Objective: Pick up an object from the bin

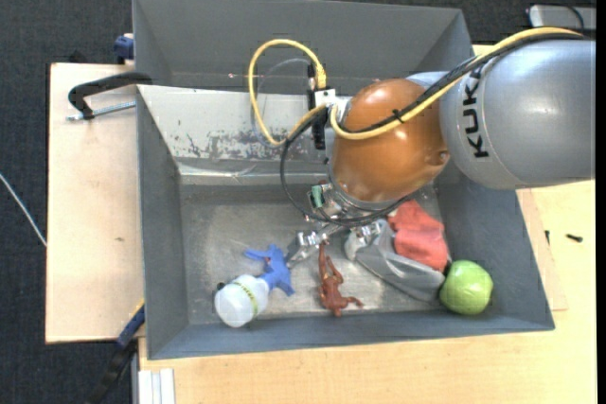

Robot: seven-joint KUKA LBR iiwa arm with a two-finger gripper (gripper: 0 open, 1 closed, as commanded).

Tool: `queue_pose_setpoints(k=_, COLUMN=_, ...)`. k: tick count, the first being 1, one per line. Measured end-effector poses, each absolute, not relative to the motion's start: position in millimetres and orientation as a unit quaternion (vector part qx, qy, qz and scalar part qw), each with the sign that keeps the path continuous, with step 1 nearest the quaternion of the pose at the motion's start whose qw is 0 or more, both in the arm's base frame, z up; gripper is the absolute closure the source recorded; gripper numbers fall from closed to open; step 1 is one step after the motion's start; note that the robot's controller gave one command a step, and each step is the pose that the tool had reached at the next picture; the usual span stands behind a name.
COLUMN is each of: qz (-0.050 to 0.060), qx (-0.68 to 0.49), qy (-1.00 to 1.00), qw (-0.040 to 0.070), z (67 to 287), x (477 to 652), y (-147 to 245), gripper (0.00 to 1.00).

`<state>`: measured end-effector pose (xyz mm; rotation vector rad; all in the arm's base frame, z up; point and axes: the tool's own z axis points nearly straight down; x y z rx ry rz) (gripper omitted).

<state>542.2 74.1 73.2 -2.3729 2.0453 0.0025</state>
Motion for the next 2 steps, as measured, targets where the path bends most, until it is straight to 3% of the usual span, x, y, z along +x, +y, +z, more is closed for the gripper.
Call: queue_pose_setpoints(k=2, qz=0.001, qx=-0.758, qy=0.652, qw=0.004, z=73.3, x=542.2, y=74.2, gripper=0.00)
